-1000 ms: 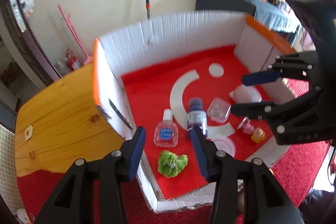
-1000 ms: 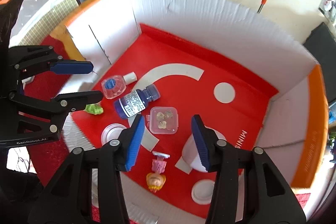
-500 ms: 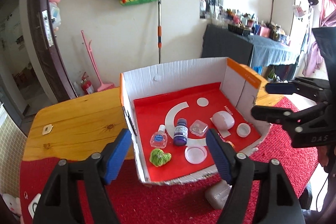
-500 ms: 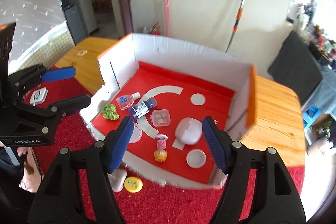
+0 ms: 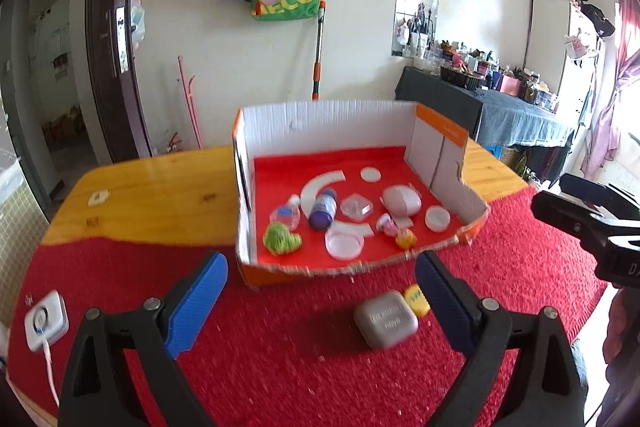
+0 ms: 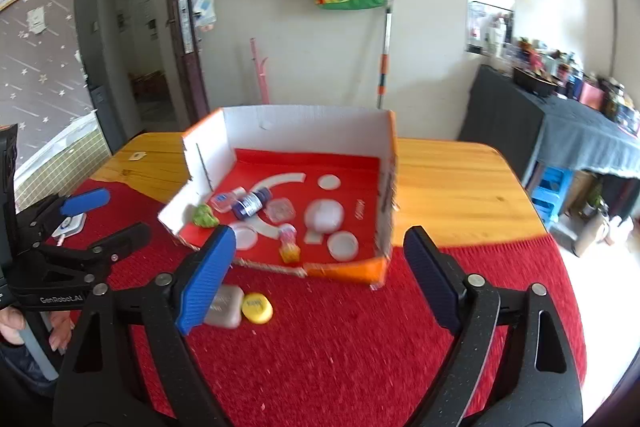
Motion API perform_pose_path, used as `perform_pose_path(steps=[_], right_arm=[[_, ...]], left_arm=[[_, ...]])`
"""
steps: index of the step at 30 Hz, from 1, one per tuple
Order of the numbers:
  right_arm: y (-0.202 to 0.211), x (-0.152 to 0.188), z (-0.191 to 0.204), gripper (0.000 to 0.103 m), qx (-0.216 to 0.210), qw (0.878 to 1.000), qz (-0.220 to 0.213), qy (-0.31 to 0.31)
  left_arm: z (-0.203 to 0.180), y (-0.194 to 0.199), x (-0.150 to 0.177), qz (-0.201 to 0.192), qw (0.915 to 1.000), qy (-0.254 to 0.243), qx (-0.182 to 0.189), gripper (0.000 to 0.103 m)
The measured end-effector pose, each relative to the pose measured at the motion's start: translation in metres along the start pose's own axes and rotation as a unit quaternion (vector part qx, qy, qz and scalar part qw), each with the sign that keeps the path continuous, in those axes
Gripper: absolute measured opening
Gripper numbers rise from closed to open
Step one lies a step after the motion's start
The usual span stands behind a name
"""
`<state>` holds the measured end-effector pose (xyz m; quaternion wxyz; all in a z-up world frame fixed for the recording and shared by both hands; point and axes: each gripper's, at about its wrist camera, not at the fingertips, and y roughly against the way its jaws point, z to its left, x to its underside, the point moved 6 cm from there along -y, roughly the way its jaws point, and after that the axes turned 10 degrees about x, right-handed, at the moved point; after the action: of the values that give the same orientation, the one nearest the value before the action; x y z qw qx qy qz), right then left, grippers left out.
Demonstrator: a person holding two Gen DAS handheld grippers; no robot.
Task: Organize objects
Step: 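Withdraw both tools from the box back over the tablecloth, then move the left tool toward the grey eye shadow case while the right tool approaches the yellow cap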
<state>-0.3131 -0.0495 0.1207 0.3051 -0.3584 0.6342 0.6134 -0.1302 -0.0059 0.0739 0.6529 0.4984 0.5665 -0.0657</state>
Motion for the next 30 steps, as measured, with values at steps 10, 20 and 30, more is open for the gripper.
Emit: perform_pose_path(steps=[10, 20, 30], right_arm=[[-0.019, 0.057, -0.004, 0.092, 0.023, 0.999, 0.018, -0.024], [-0.042, 0.089, -0.008, 0.092, 0.018, 0.998, 0.058, -0.032], [-0.046, 0.092, -0.032, 0.092, 0.029, 0.996, 0.070, -0.049]], left_arm=[[0.001, -0.028, 0.050, 0.032, 0.9983, 0.050, 0.002, 0.100], [-0.011, -0.048, 0.064, 0.065, 0.9964, 0.054, 0.011, 0.100], [-0.029, -0.081, 0.063, 0.105, 0.9933, 0.044, 0.013, 0.100]])
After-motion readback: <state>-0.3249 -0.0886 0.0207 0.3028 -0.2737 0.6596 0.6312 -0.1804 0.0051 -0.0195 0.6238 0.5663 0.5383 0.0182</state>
